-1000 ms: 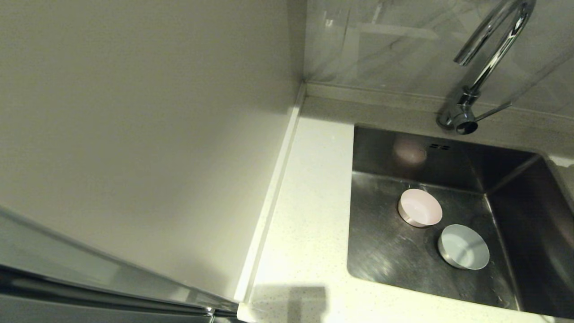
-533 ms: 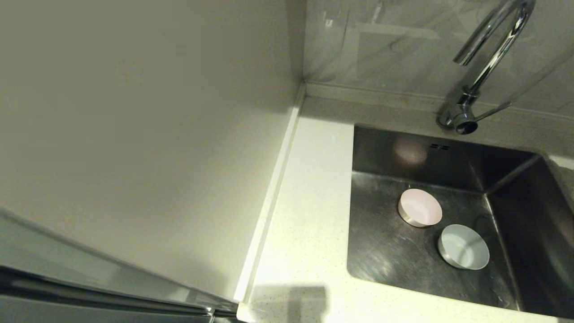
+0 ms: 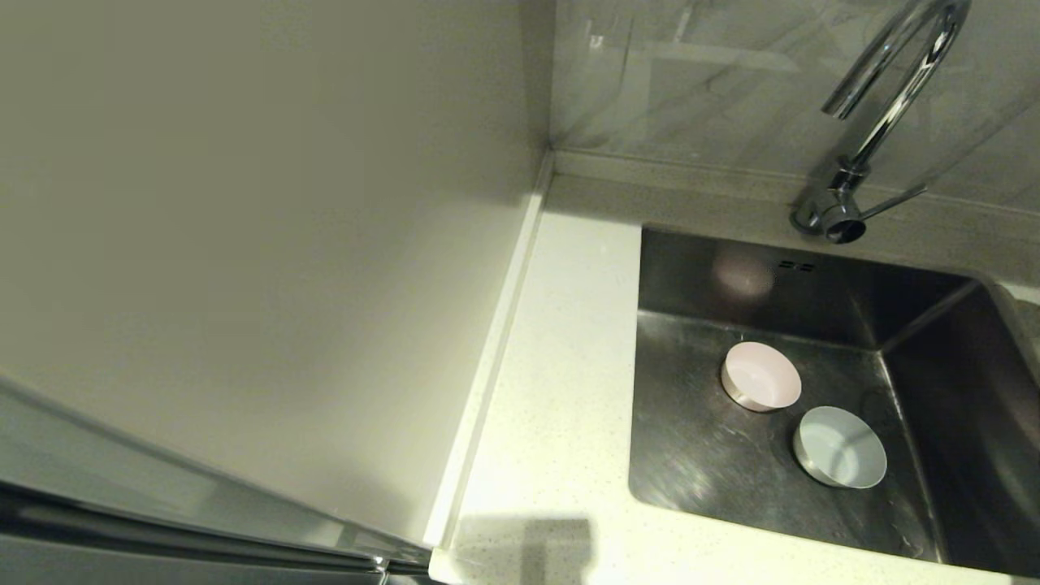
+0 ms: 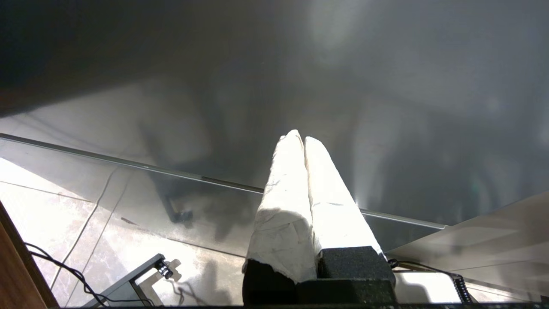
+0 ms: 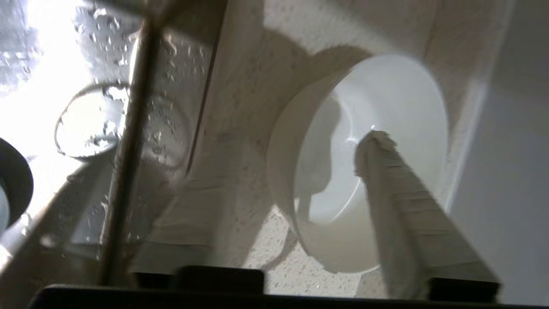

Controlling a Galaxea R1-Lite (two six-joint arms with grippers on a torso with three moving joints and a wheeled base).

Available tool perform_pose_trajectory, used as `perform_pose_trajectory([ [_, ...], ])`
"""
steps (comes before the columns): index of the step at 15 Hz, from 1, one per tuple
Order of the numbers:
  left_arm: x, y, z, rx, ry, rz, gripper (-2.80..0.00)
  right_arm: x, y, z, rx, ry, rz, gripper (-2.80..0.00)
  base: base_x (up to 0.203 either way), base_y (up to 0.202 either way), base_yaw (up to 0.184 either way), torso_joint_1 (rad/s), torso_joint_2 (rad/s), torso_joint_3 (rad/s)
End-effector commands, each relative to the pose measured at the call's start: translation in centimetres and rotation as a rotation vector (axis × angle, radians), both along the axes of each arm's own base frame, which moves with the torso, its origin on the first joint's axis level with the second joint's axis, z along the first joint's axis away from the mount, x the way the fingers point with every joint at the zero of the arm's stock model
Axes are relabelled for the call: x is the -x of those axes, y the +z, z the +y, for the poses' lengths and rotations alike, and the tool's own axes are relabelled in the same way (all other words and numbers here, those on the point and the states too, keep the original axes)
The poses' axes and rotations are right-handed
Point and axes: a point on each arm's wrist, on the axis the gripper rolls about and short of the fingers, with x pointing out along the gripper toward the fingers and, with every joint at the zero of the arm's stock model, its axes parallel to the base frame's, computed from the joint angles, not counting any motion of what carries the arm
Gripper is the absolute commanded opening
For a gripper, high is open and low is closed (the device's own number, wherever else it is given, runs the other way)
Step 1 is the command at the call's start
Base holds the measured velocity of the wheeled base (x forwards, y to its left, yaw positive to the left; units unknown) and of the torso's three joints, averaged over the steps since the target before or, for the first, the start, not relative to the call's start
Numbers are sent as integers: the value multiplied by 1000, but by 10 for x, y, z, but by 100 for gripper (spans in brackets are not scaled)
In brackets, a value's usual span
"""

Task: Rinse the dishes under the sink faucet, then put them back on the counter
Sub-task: Place the bowl on the table

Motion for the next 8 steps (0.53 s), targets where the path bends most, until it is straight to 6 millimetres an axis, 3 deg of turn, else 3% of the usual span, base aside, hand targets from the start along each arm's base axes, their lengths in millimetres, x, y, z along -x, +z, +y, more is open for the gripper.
perform_pose_trajectory([
  [1,0,0,0,1,1,-5,-280,6,15,5,20,1,-35,0,0,0,0,0,0,0],
  [3,0,0,0,1,1,-4,-280,17,35,16,22,-6,-91,0,0,0,0,0,0,0],
  [5,0,0,0,1,0,-3,-280,29,49,41,-16,64,-142,0,0,0,0,0,0,0],
  [8,0,0,0,1,0,-3,-280,30,36,90,-88,216,-107,0,0,0,0,0,0,0],
])
